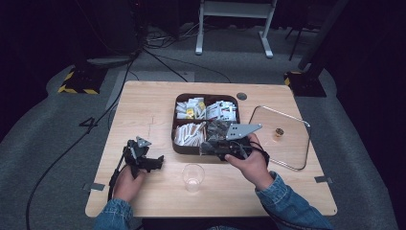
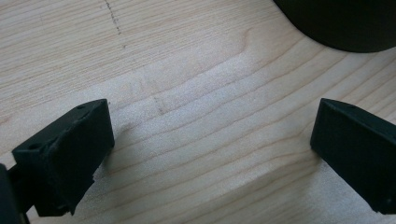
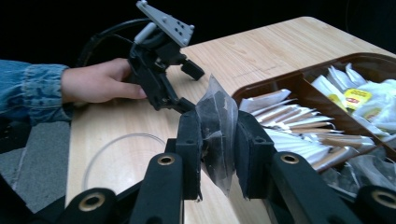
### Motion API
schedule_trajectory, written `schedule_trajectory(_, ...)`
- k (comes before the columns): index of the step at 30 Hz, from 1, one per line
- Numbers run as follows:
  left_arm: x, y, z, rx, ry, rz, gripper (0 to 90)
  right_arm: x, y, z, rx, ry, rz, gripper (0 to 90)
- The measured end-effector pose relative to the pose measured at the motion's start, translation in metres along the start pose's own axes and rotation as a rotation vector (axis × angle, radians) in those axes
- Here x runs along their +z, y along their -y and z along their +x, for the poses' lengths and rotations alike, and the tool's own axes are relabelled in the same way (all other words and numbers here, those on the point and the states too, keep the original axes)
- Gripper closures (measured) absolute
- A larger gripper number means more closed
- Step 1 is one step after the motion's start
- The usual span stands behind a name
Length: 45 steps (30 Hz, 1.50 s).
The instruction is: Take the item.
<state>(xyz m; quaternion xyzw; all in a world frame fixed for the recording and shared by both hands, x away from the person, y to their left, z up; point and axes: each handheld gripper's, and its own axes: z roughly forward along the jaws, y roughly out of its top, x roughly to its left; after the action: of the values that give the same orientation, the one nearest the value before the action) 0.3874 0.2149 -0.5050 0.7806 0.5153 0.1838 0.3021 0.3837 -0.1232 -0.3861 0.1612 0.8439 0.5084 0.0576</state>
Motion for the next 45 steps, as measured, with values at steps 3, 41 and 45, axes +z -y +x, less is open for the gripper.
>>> schedule_trajectory(3, 0.000, 0.000, 0.000, 0.000, 0.000, 0.000, 0.0, 0.000, 0.000, 0.004, 0.007, -0.024, -0.007, 73.9)
schedule_trajectory(41, 0.000, 0.000, 0.000, 0.001, 0.000, 0.000, 0.0, 0.035, 0.012, 0.042, -0.061, -0.151, 0.149, 73.2)
schedule_trajectory(45, 0.000, 0.000, 0.000, 0.001, 0.000, 0.001, 0.0, 0.039, 0.015, 0.041, -0.043, -0.170, 0.176, 63.1)
